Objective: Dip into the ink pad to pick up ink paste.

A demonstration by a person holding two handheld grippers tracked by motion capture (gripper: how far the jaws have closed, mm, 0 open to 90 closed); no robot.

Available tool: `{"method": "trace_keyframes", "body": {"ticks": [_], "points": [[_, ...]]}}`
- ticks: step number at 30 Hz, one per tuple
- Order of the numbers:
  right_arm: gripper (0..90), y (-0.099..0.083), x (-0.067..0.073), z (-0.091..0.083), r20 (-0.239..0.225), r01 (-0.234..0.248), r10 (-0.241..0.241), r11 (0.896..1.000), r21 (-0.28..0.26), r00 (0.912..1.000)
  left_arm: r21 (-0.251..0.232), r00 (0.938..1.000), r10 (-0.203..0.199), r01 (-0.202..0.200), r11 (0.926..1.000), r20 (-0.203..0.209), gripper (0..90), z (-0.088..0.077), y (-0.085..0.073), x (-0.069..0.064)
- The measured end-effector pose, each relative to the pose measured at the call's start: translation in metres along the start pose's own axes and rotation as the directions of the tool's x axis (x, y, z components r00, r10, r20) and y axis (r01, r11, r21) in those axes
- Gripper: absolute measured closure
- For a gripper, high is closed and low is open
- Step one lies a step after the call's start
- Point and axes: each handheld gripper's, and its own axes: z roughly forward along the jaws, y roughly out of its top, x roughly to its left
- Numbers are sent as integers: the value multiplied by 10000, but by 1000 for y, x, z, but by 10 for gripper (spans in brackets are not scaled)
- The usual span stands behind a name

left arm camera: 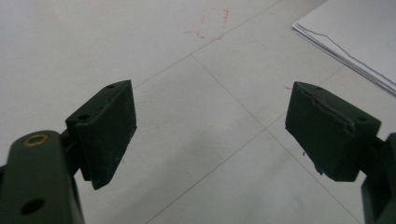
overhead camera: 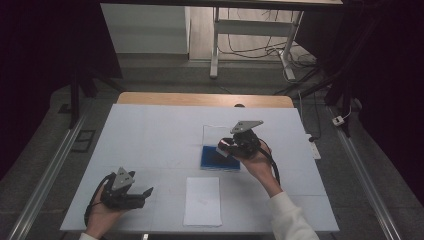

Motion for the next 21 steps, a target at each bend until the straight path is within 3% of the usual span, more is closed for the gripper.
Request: {"method": "trace_keyframes", "body": {"ticks": [6, 13, 21], "points": [[696, 3, 2, -4, 66, 169, -169, 9999, -13, 9998, 18, 10000, 11, -11, 10000, 23, 165, 0, 0, 0], [695, 2, 0, -2, 347, 238, -256, 9984, 509, 9991, 33, 10000, 23, -23, 10000, 23, 166, 0, -1, 1], [696, -2, -1, 6, 336, 215, -247, 9954, 929, 9991, 69, 10000, 47, -47, 10000, 1, 166, 1, -1, 1]]}}
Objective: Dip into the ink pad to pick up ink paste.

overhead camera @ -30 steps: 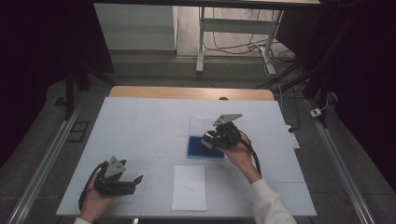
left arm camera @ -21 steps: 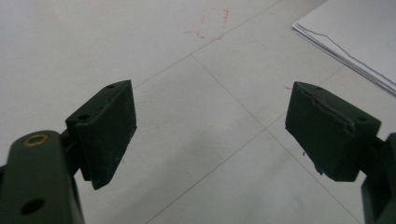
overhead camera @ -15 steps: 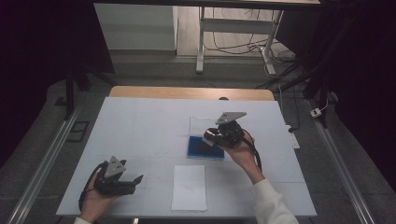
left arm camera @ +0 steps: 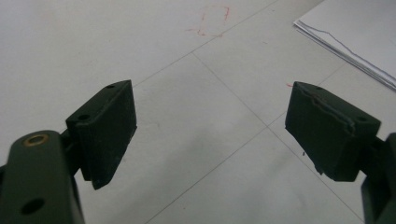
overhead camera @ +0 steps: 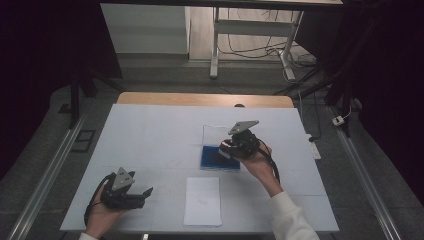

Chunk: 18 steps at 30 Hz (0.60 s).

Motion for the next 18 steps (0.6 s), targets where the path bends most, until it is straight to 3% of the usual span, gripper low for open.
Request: {"method": "trace_keyframes", "body": {"ticks": [18], "points": [[695, -9, -3, 19, 175, 51, -66, 9965, 829, 9998, 8, 10000, 16, -16, 10000, 19, 166, 0, 0, 1]]}}
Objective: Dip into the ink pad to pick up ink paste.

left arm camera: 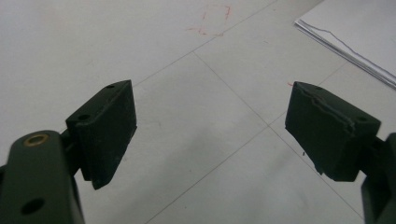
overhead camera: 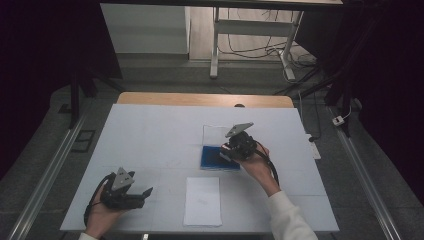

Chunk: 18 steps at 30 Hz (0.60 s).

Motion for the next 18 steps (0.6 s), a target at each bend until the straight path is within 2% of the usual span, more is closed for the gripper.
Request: {"method": "trace_keyframes", "body": {"ticks": [5, 18], "points": [[695, -1, 0, 4, 79, 175, -178, 9995, 258, 9998, -8, 10000, -9, 9, 10000, 1, 166, 0, 0, 0], [696, -2, 0, 4, 68, 86, -88, 9994, 339, 9999, 64, 10000, 59, -59, 10000, 7, 166, 0, -1, 0]]}}
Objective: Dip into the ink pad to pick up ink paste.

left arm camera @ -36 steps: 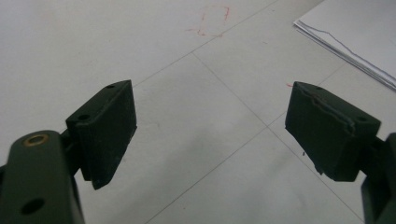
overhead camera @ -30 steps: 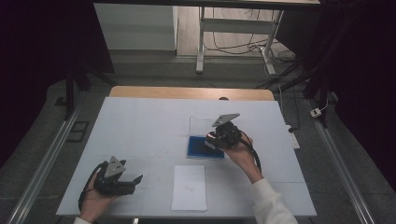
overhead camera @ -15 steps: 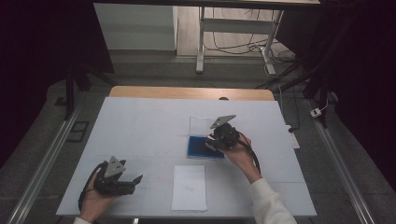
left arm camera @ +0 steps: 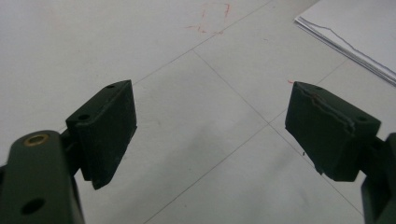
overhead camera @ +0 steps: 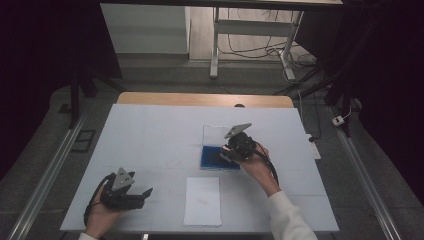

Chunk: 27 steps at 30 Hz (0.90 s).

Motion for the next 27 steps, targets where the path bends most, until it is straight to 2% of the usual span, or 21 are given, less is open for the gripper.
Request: {"method": "trace_keyframes", "body": {"ticks": [8, 16, 21, 27], "points": [[698, -1, -3, 0, -162, -275, 275, 9996, 27, 9995, 23, 10000, 9, -9, 10000, 12, 167, 0, 0, -1], [700, -3, -2, 3, -89, -155, 157, 9997, 164, 9998, 7, 10000, 11, -11, 10000, 27, 167, -1, -1, -1], [702, -4, -3, 4, -207, -322, 324, 9994, 96, 9993, -14, 10000, -3, 3, 10000, 22, 167, -2, 0, -2], [703, -4, -2, 4, -126, -226, 229, 9996, 179, 9997, 18, 10000, 11, -11, 10000, 7, 167, -2, -1, -2]]}}
